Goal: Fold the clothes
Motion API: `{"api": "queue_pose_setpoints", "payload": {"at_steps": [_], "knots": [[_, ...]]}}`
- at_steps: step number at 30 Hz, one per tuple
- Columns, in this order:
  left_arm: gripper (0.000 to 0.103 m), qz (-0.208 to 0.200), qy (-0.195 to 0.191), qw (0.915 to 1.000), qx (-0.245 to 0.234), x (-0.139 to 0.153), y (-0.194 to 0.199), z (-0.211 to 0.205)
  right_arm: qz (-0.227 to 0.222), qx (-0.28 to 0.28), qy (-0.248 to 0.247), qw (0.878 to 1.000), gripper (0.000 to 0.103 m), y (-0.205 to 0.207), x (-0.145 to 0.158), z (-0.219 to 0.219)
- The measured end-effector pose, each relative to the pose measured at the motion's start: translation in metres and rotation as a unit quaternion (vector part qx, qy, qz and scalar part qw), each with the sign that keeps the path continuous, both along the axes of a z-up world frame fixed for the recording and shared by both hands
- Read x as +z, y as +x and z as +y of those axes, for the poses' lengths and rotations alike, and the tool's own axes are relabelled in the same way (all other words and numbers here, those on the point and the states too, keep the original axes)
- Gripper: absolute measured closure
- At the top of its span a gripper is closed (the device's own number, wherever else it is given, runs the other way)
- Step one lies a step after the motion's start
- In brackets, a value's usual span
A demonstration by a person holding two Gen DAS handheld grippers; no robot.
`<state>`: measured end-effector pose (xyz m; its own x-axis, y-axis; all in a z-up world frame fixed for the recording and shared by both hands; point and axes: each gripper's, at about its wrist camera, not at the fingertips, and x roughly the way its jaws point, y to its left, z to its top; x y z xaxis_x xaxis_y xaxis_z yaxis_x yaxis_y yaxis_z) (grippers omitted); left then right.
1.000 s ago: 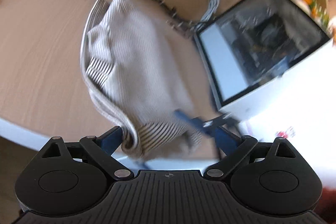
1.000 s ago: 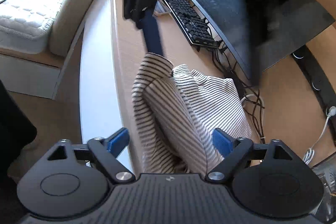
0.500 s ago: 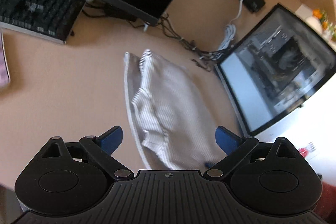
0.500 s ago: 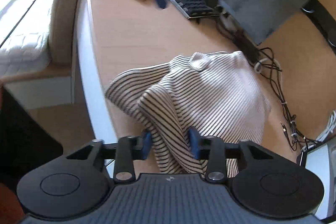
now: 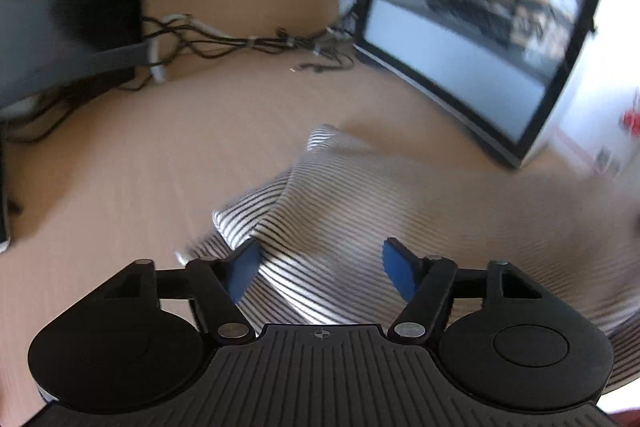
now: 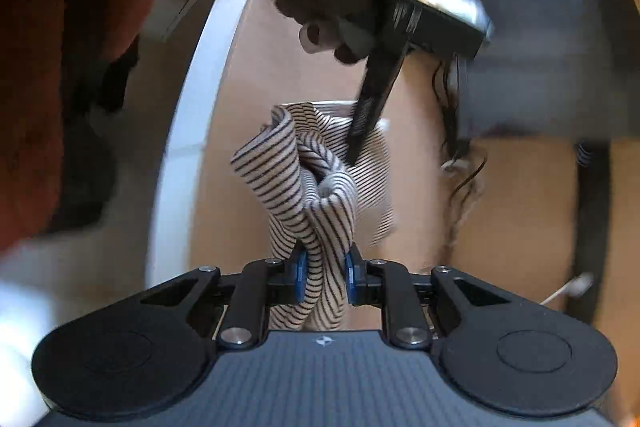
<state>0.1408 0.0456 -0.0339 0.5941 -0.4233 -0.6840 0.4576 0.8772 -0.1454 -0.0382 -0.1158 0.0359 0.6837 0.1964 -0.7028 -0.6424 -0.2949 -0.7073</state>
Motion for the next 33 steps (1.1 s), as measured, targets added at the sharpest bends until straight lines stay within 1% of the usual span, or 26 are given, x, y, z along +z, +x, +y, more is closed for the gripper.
{"api": "queue_pose_setpoints", "payload": {"at_steps": [3,6,9,12,13,15,16,18,19,20,22,24,25,26,27,28,29,31,33], "knots": [[0.038,0.002,0.007,0.9995,-0.031,-0.009,0.002,-0.004,-0.030,0.050,-0.039,0.998,0.086,0.018,0.001,0.007],[0.038,0.012,0.004,0.9983,-0.056,-0.018,-0.001,-0.004,-0.038,0.098,-0.057,0.993,0.086,0.051,-0.010,0.023],[0.038,0.024,-0.015,0.9975,-0.065,-0.026,-0.003,0.000,-0.033,0.135,-0.057,0.989,0.086,0.091,-0.028,0.040],[0.040,0.033,-0.036,0.9975,-0.051,-0.028,-0.003,0.006,-0.012,0.152,-0.051,0.987,0.086,0.127,-0.050,0.059],[0.043,0.034,-0.039,0.9976,-0.045,-0.027,-0.004,0.008,-0.003,0.154,-0.047,0.987,0.086,0.138,-0.056,0.064],[0.044,0.036,-0.043,0.9979,-0.032,-0.025,-0.006,0.013,0.020,0.143,-0.029,0.989,0.087,0.159,-0.066,0.073],[0.044,0.037,-0.044,0.9982,-0.020,-0.023,-0.008,0.018,0.033,0.134,-0.017,0.990,0.092,0.168,-0.070,0.077],[0.043,0.036,-0.048,0.9982,0.002,-0.015,-0.013,0.032,0.066,0.099,0.022,0.993,0.092,0.186,-0.074,0.084],[0.038,0.034,-0.052,0.9980,0.013,-0.010,-0.016,0.039,0.081,0.080,0.044,0.992,0.092,0.194,-0.074,0.086],[0.036,0.031,-0.057,0.9977,0.023,-0.004,-0.019,0.047,0.095,0.059,0.070,0.991,0.092,0.200,-0.073,0.086],[0.036,0.025,-0.067,0.9966,0.041,0.008,-0.024,0.058,0.118,0.013,0.127,0.985,0.092,0.208,-0.070,0.084],[0.036,0.017,-0.079,0.9954,0.051,0.022,-0.025,0.066,0.145,-0.033,0.189,0.971,0.092,0.217,-0.065,0.076],[0.033,0.010,-0.089,0.9947,0.050,0.029,-0.025,0.067,0.160,-0.054,0.217,0.961,0.092,0.216,-0.066,0.065],[0.027,0.005,-0.099,0.9940,0.045,0.036,-0.024,0.067,0.177,-0.074,0.247,0.950,0.091,0.217,-0.066,0.056],[0.024,0.000,-0.110,0.9933,0.036,0.043,-0.023,0.064,0.194,-0.094,0.274,0.937,0.091,0.221,-0.064,0.051],[0.018,-0.004,-0.117,0.9928,0.024,0.049,-0.021,0.060,0.207,-0.109,0.295,0.926,0.091,0.228,-0.063,0.046],[0.014,-0.008,-0.116,0.9932,0.008,0.053,-0.016,0.052,0.221,-0.124,0.317,0.914,0.091,0.231,-0.059,0.040],[0.013,-0.011,-0.093,0.9955,-0.019,0.053,-0.002,0.036,0.249,-0.149,0.356,0.888,0.091,0.238,-0.052,0.027],[0.014,0.002,-0.065,0.9973,-0.035,0.045,0.009,0.023,0.265,-0.172,0.393,0.864,0.089,0.247,-0.046,0.017]]}}
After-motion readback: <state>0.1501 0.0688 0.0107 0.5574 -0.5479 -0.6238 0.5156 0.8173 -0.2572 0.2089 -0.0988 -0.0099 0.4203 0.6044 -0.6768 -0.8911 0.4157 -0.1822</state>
